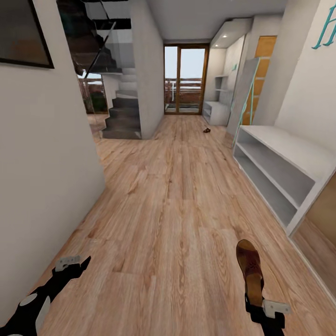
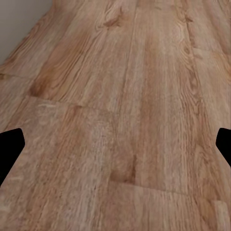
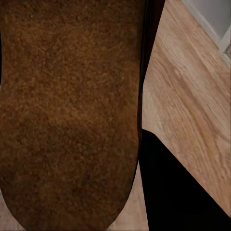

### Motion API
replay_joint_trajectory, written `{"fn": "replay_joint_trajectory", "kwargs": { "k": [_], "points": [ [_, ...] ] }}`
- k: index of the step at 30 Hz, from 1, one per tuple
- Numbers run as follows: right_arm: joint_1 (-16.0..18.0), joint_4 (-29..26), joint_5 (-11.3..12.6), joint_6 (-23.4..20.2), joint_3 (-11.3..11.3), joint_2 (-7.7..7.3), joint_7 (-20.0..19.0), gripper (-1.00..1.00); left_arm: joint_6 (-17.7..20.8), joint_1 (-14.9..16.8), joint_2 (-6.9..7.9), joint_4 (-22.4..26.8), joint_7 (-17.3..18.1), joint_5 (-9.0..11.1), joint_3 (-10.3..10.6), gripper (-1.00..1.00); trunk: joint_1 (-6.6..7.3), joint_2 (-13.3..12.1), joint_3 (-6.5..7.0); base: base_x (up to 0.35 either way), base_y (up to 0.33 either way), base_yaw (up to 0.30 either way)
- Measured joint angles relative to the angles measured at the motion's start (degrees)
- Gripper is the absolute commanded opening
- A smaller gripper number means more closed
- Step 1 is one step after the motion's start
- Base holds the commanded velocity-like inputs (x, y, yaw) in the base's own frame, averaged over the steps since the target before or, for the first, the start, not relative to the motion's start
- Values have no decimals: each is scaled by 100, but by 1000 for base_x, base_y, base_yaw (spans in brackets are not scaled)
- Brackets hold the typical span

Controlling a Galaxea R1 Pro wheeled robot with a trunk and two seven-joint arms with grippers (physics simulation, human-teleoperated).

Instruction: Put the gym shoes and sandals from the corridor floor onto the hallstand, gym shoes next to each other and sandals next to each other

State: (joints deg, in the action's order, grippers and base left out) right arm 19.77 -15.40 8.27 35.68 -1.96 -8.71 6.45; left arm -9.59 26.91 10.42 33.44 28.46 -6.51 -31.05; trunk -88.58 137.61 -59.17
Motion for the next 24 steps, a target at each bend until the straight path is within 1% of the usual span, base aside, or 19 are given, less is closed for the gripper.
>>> {"fn": "replay_joint_trajectory", "kwargs": {
  "k": [24],
  "points": [
    [4,5,-7,0,0,-3,1,-100,0,0,9,23,2,9,-2,100,0,0,0,338,0,0]
  ]
}}
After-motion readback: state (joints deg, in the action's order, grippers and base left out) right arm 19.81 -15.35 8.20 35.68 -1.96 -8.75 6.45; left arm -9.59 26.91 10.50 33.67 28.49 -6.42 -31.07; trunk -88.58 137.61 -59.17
